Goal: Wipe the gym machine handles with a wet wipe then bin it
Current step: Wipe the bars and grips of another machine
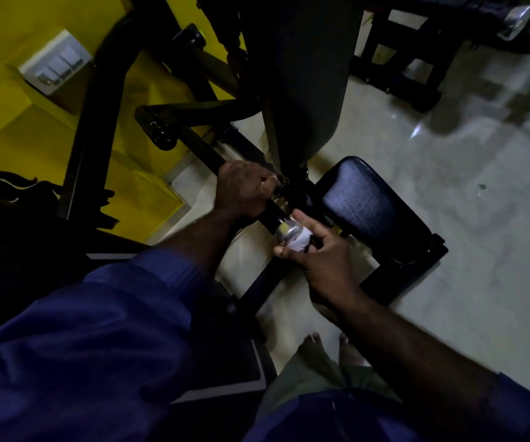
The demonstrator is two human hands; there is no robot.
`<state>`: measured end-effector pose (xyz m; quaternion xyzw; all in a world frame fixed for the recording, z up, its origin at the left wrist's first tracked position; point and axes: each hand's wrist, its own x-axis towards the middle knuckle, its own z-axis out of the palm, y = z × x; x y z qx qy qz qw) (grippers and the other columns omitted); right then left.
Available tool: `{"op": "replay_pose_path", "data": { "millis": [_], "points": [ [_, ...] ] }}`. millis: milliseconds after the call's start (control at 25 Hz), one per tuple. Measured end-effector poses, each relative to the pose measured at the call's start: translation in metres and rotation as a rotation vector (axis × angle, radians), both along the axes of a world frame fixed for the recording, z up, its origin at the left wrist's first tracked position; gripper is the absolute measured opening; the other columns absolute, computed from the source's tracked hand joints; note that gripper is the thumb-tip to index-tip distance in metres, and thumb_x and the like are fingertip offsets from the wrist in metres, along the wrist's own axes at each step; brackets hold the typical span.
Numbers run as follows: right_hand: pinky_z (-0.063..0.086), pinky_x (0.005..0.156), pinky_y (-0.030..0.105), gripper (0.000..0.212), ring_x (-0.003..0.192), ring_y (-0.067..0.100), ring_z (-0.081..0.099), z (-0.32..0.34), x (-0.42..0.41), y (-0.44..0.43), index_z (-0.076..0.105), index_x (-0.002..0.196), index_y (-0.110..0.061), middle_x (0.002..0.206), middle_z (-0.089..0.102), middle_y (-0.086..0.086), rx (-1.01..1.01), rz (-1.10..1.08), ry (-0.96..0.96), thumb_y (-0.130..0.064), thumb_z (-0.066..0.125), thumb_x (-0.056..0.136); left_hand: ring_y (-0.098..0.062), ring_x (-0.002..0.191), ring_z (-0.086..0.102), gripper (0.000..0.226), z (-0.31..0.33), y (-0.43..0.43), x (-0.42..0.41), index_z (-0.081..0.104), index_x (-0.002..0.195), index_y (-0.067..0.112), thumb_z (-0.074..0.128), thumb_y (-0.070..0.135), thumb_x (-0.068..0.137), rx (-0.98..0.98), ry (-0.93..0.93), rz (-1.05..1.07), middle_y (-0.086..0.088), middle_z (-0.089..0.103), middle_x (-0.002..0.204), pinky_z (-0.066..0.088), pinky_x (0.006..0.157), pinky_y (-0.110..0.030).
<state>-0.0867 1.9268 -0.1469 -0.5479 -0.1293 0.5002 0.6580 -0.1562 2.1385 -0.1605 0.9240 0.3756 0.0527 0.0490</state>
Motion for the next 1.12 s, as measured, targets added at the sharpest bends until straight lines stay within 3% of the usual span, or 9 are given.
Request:
{"op": "replay_pose_path", "data": {
  "millis": [120, 200, 280, 440, 520, 600, 760, 960, 1120],
  "points": [
    [0.06, 0.092, 0.029, 0.057, 0.117, 0.029, 0.069, 0.018, -0.013, -0.008, 0.06, 0.131, 0.008, 0.126, 0.069, 0.026, -0.03, -0.098, 0.61, 0.021, 0.067, 0.076, -0.021, 0.094, 0.068, 0.05, 0.005, -0.005, 0.002, 0.078, 0.081, 0.024, 0.035, 0.048, 0.09, -0.004, -0.024, 0.002, 0.004, 0.077, 0.089, 0.044, 0.089, -0.042],
    [0.062, 0.083, 0.024, 0.041, 0.115, 0.033, 0.07, 0.028, -0.008, -0.016, 0.062, 0.122, 0.013, 0.12, 0.071, 0.028, -0.06, -0.121, 0.697, 0.016, 0.062, 0.081, -0.019, 0.089, 0.068, 0.048, 0.007, -0.007, 0.0, 0.078, 0.079, 0.022, 0.039, 0.047, 0.09, 0.005, -0.053, -0.001, 0.003, 0.077, 0.084, 0.042, 0.086, -0.041],
    [0.062, 0.084, 0.025, 0.02, 0.106, 0.032, 0.073, 0.035, 0.0, -0.018, 0.068, 0.107, 0.011, 0.107, 0.075, 0.024, -0.154, -0.152, 0.577, 0.015, 0.053, 0.094, -0.018, 0.086, 0.068, 0.046, 0.005, -0.006, -0.001, 0.078, 0.078, 0.022, 0.041, 0.046, 0.089, 0.028, -0.053, -0.012, 0.003, 0.076, 0.081, 0.042, 0.082, -0.041],
    [0.053, 0.089, 0.03, 0.033, 0.086, 0.014, 0.066, 0.038, -0.007, -0.002, 0.077, 0.08, -0.018, 0.08, 0.076, -0.003, -0.255, -0.175, 0.102, 0.008, 0.062, 0.094, -0.022, 0.086, 0.068, 0.052, 0.007, -0.005, 0.0, 0.078, 0.081, 0.022, 0.036, 0.051, 0.088, 0.032, 0.01, -0.009, 0.001, 0.076, 0.083, 0.041, 0.082, -0.04],
    [0.053, 0.094, 0.032, 0.017, 0.093, 0.012, 0.069, 0.043, -0.008, -0.005, 0.079, 0.097, -0.019, 0.094, 0.078, -0.002, -0.216, -0.128, -0.014, -0.004, 0.072, 0.092, -0.026, 0.092, 0.07, 0.06, 0.016, -0.01, 0.002, 0.081, 0.089, 0.026, 0.031, 0.059, 0.088, 0.001, 0.064, -0.008, -0.001, 0.077, 0.088, 0.04, 0.087, -0.039],
    [0.057, 0.098, 0.033, 0.03, 0.099, 0.01, 0.073, 0.052, 0.013, -0.013, 0.074, 0.118, -0.014, 0.103, 0.079, -0.002, -0.172, -0.091, -0.093, -0.007, 0.076, 0.089, -0.024, 0.104, 0.069, 0.057, 0.025, -0.012, 0.009, 0.08, 0.102, 0.034, 0.038, 0.07, 0.089, -0.152, 0.108, 0.004, 0.001, 0.077, 0.101, 0.04, 0.097, -0.038],
    [0.054, 0.07, 0.017, 0.03, 0.076, -0.005, 0.072, 0.08, 0.117, -0.033, 0.066, 0.112, -0.013, 0.078, 0.077, -0.017, -0.155, -0.129, -0.426, -0.005, 0.08, 0.086, -0.012, 0.092, 0.071, 0.054, 0.054, -0.03, 0.072, 0.076, 0.1, 0.024, 0.054, 0.072, 0.086, -0.525, -0.073, -0.104, 0.005, 0.077, 0.094, 0.056, 0.083, -0.035],
    [0.061, 0.092, 0.05, 0.022, 0.099, 0.036, 0.075, 0.087, 0.247, -0.079, 0.076, 0.097, -0.009, 0.093, 0.08, 0.013, -0.093, -0.181, -0.334, -0.017, 0.088, 0.08, -0.011, 0.088, 0.071, 0.031, 0.074, -0.061, 0.18, 0.077, 0.108, 0.019, 0.068, 0.046, 0.096, -0.471, -0.188, -0.115, 0.006, 0.075, 0.092, 0.048, 0.073, -0.013],
    [0.062, 0.088, 0.04, 0.013, 0.085, 0.024, 0.072, 0.106, 0.372, -0.127, 0.08, 0.096, -0.008, 0.095, 0.078, 0.019, -0.036, -0.123, -0.245, -0.009, 0.084, 0.083, -0.007, 0.089, 0.068, 0.03, 0.095, -0.111, 0.29, 0.077, 0.109, 0.02, 0.073, 0.045, 0.093, -0.414, -0.328, 0.012, 0.007, 0.073, 0.094, 0.048, 0.077, -0.019]
  ]
}}
